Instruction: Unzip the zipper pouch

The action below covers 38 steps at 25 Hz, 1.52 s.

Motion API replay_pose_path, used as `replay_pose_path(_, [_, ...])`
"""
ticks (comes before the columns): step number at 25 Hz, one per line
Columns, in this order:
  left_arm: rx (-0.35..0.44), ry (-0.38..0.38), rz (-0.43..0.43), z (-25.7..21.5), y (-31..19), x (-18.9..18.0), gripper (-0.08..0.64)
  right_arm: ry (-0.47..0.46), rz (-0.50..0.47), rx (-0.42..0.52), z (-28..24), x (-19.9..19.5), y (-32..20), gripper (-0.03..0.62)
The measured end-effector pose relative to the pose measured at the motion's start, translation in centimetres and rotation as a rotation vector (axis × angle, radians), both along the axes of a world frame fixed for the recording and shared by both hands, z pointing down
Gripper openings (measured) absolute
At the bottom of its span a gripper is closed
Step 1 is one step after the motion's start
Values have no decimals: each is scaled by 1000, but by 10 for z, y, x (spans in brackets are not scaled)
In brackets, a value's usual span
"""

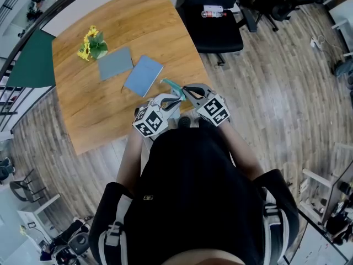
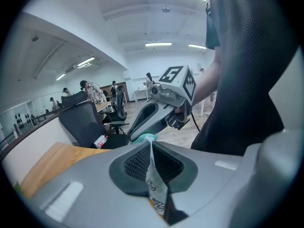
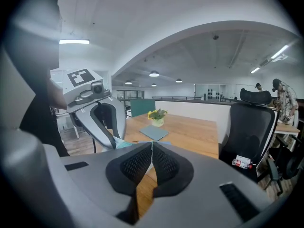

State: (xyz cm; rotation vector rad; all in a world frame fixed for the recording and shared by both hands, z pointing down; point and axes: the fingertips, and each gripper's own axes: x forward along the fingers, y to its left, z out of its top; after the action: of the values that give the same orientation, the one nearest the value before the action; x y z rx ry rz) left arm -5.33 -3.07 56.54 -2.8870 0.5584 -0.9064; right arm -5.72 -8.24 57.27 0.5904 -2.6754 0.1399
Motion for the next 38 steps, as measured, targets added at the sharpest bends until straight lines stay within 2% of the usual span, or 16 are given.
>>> replay_pose_path(8, [-5, 14, 34, -6, 1, 5, 10, 28, 35, 7, 3, 7, -9, 8])
replay_pose_path(38, [-15, 48, 57, -9, -4, 5, 11, 67, 106, 24, 16, 11, -34, 8])
